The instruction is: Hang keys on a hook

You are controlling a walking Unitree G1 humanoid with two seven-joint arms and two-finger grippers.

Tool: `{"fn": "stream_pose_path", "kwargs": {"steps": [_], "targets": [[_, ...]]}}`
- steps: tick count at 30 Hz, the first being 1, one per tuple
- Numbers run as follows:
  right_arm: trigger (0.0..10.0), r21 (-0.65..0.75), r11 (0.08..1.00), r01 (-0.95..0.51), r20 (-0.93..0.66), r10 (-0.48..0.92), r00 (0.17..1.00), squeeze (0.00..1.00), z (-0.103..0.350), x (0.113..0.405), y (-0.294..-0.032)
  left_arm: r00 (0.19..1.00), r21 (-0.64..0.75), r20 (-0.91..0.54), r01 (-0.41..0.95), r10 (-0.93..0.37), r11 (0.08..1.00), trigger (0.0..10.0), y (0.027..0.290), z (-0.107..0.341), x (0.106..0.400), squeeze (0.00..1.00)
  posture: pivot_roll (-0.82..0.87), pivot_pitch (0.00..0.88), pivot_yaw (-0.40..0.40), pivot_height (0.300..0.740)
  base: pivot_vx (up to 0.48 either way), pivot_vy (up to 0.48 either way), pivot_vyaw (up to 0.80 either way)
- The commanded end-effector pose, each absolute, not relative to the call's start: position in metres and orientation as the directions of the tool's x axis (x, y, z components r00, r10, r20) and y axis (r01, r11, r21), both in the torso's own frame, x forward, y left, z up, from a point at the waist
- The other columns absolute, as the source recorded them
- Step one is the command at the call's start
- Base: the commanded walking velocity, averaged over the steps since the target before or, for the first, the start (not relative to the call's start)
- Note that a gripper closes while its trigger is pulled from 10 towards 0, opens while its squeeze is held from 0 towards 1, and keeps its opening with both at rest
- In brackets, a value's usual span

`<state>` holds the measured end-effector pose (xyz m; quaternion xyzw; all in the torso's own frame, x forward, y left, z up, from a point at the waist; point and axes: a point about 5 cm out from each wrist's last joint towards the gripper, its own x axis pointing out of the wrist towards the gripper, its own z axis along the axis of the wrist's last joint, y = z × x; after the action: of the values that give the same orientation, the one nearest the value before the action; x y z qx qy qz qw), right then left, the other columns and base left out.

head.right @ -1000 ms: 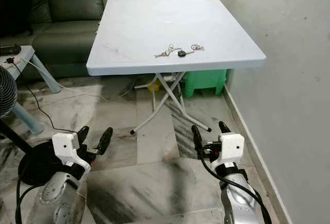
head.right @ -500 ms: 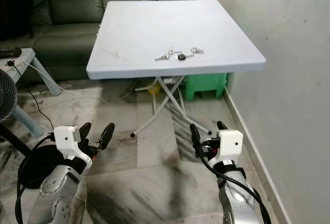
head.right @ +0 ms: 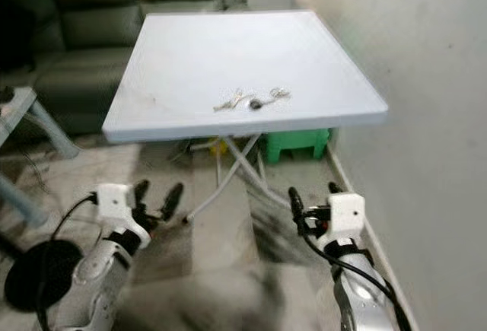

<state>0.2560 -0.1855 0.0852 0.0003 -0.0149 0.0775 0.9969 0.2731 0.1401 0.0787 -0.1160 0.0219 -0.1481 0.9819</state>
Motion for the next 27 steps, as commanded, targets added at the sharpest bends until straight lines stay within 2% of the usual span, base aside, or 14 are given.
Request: {"fn": "stream_pose_path", "kwargs": {"steps": [1,7,10,27], "targets": [[10.0,0.004,0.981,-0.195,0.042,0.195,0.980,0.00,0.0874,0.2581,-0.1738,0.965,-0.216,-0.024,0.248,-0.259,0.944,10.0,0.1519,0.0767,0.2723,0.00,-0.03,0.023,0.014,0.740,0.319,0.000,0.00],[10.0,0.000,0.979,-0.204,0.041,0.203,0.978,0.00,0.0874,0.2589,-0.1731,0.965,-0.221,-0.024,0.249,-0.260,0.943,10.0,0.1510,0.0764,0.2730,0.00,-0.03,0.017,0.010,0.740,0.321,0.000,0.00],[10.0,-0.002,0.978,-0.210,0.041,0.210,0.977,0.00,0.0877,0.2596,-0.1726,0.966,-0.235,-0.023,0.245,-0.257,0.941,10.0,0.1501,0.0765,0.2740,0.00,-0.02,0.014,0.007,0.740,0.277,0.281,0.00],[10.0,-0.014,0.973,-0.232,0.035,0.233,0.972,0.00,0.0870,0.2598,-0.1706,0.968,-0.228,-0.025,0.238,-0.250,0.944,10.0,0.1462,0.0759,0.2764,0.00,-0.02,0.013,-0.001,0.740,0.000,0.467,0.00]]}}
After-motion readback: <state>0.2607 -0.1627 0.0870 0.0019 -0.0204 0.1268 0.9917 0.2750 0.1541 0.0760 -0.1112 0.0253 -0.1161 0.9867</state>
